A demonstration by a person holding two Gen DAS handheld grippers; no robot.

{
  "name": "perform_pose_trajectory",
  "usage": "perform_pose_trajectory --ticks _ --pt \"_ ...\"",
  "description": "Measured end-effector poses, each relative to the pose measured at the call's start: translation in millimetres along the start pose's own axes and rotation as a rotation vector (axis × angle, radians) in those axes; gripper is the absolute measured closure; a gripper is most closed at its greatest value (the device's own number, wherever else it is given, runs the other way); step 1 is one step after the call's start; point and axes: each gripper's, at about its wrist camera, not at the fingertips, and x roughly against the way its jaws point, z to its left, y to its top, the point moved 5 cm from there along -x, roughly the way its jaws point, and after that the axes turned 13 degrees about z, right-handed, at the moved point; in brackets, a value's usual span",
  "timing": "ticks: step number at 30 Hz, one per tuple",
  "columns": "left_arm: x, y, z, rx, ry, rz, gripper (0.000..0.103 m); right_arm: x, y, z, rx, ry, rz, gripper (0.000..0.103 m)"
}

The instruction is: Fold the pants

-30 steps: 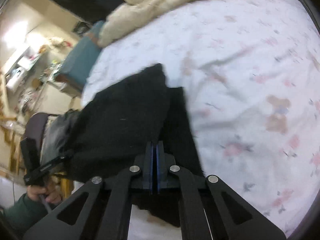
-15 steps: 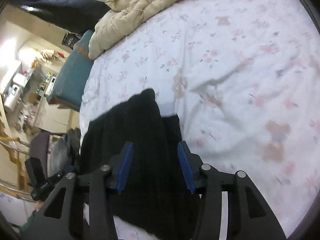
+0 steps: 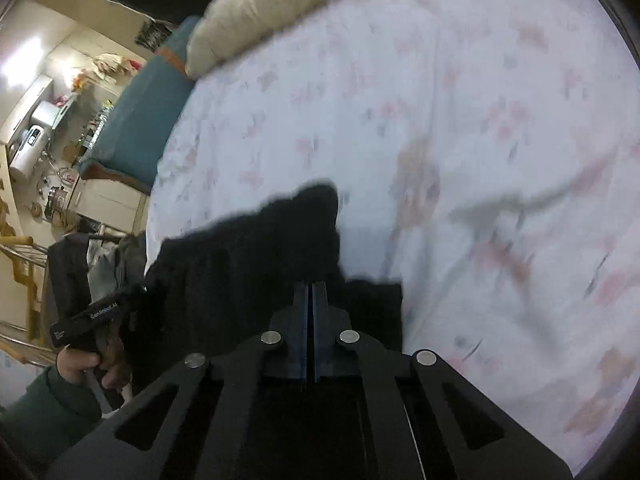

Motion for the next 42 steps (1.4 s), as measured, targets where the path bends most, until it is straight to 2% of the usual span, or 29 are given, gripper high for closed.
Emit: perform_pose_trajectory --ticks 2,6,8,9,10,12,14,17,19,20,21,22,24,25,27,29,31,33,35,37,38,40,42 --pt "3 7 2 -0.025 0.001 -0.014 0.097 10 10 -9 -0.027 -0.017 -0.038 0.103" --pt "-11 12 11 0.002 0.023 0.030 0.096 -16 17 -22 -0.006 -0.138 0.017 0.103" --pt "-12 10 10 0.009 0.035 0.035 0.093 -28 16 -29 -0.052 -0.138 0.046 0.102" --pt "-10 9 10 0.021 0.028 0.039 0.086 -31 16 -30 -0.072 -0.125 0.063 0.101" --pt "-6 8 10 0.035 0.033 0.048 0.070 -29 15 -28 -0.077 -0.122 0.066 0.100" --pt "10 4 10 0.048 0.092 0.023 0.048 -18 13 -20 -0.038 -0.160 0.051 0.095" --pt "34 0 0 0.007 0.096 -0.056 0.048 0 7 -9 0.014 -0.182 0.019 0.095" --pt "50 -4 -30 -0.096 0.060 -0.121 0.048 15 5 24 0.079 -0.103 -0.010 0.095" --pt "40 -3 -48 -0.149 0.060 -0.099 0.048 8 9 44 0.099 -0.050 0.014 0.095" --pt "25 -1 -54 -0.148 0.066 -0.054 0.048 -3 12 52 0.101 -0.039 0.042 0.095" --pt "11 1 -56 -0.137 0.055 -0.003 0.049 -18 14 57 0.099 -0.043 0.089 0.095" --pt "-12 4 -55 -0.116 0.056 0.068 0.057 -36 16 58 0.086 -0.056 0.137 0.095" --pt "-36 10 -48 -0.076 0.117 0.108 0.064 -62 22 53 0.046 -0.063 0.183 0.100" --pt "-45 18 -43 -0.055 0.131 0.099 0.064 -71 29 47 0.028 -0.077 0.163 0.100" --pt "-52 30 -36 -0.008 0.110 0.086 0.064 -81 43 35 -0.021 -0.104 0.128 0.100" --pt "-56 39 -25 0.076 0.066 0.094 0.064 -87 54 26 -0.074 -0.072 0.105 0.100" --pt "-54 41 -21 0.122 0.020 0.114 0.064 -84 59 31 -0.042 -0.081 0.086 0.100" --pt "-40 33 -27 0.104 0.008 0.103 0.063 -70 57 37 -0.013 -0.069 0.056 0.095" --pt "-16 18 -37 0.007 0.031 0.074 0.061 -48 50 46 0.013 -0.030 0.021 0.095" --pt "7 1 -39 -0.044 0.062 0.028 0.046 -24 32 55 0.051 0.004 0.020 0.095" --pt "22 -11 -38 -0.051 0.055 -0.007 0.043 -14 22 58 0.068 0.010 0.024 0.095" --pt "39 -36 -38 -0.038 0.025 -0.039 0.040 1 -13 63 0.097 -0.007 0.072 0.095" --pt "39 -64 -46 -0.061 0.008 -0.019 0.040 3 -49 64 0.103 0.009 0.140 0.095"
